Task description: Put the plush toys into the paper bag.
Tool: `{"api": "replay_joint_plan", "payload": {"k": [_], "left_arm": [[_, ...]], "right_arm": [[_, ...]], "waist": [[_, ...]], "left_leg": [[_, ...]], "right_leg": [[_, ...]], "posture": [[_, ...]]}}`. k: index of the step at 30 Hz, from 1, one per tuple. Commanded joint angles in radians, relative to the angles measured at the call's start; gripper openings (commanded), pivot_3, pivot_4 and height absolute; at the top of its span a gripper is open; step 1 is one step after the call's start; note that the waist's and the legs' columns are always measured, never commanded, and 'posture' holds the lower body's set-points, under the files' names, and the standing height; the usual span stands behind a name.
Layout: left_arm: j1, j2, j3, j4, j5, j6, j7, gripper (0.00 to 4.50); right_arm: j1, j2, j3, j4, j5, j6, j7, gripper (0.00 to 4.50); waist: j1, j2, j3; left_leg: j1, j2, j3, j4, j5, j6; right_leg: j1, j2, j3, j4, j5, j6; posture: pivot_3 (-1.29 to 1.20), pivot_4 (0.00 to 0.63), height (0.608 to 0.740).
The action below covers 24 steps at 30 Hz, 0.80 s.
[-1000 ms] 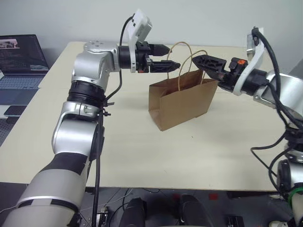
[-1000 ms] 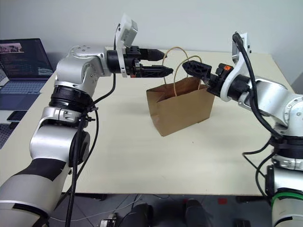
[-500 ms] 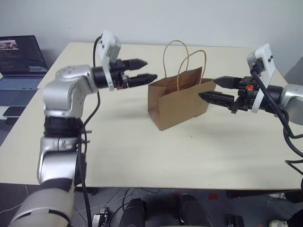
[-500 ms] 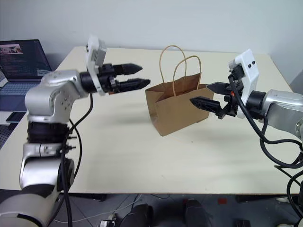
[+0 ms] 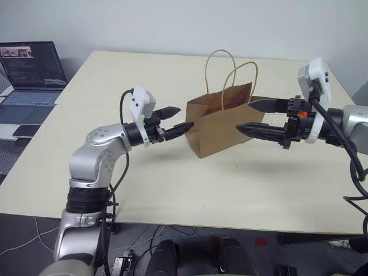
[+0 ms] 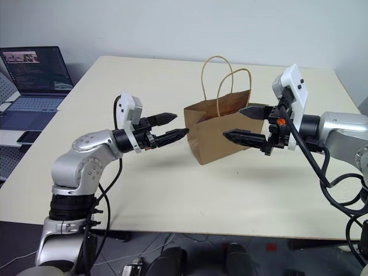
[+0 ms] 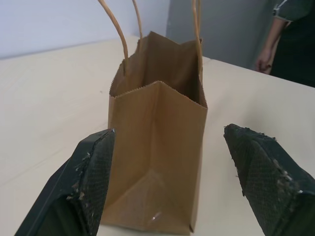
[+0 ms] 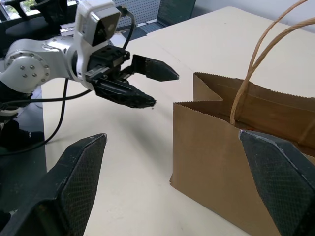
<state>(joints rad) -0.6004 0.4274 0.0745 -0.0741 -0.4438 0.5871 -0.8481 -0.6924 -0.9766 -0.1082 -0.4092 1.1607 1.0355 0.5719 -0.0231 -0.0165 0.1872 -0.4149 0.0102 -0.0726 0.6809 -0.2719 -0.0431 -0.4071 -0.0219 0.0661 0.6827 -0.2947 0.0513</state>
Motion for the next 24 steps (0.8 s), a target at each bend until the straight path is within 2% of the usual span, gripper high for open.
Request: {"api": "replay_joint_plan", "payload": {"k": [1,8,18,24], "left_arm": [[-0.012,-0.041,0.013,0.004,0.006,-0.068,0.063,3.79],[-0.025,-0.071,-0.009,0.09,0.034,-0.157,0.077,3.79],[-0.068,-0.068,0.008,0.179,-0.03,-0.159,-0.015,3.79],[-0.085,-0.036,-0.002,0.214,-0.051,-0.147,-0.092,3.79]], "right_arm": [[-0.004,-0.003,-0.047,-0.029,0.003,-0.004,0.024,4.5],[-0.003,-0.012,-0.059,-0.041,0.008,0.007,0.049,4.5],[0.03,-0.034,-0.095,-0.077,0.039,0.038,0.081,4.5],[0.044,-0.025,-0.052,-0.098,-0.063,0.004,0.074,4.5]], "waist": [[0.0,0.0,0.0],[-0.001,0.0,0.0],[-0.002,0.0,0.0],[-0.005,0.0,0.0]], "left_leg": [[0.0,0.0,0.0,0.0,0.0,0.0],[0.0,0.0,0.002,0.0,0.0,0.0],[0.0,0.0,0.003,0.0,0.0,0.0],[0.001,0.0,0.004,0.0,0.0,0.0]], "right_leg": [[0.0,0.0,0.0,0.0,0.0,0.0],[0.0,0.0,0.0,0.0,0.0,0.0],[0.0,0.0,-0.001,0.0,0.0,0.0],[0.0,0.0,0.0,0.0,0.0,0.0]], "posture": [[0.0,0.15,0.74],[0.0,0.15,0.74],[0.0,0.15,0.74],[0.0,0.15,0.74]]}}
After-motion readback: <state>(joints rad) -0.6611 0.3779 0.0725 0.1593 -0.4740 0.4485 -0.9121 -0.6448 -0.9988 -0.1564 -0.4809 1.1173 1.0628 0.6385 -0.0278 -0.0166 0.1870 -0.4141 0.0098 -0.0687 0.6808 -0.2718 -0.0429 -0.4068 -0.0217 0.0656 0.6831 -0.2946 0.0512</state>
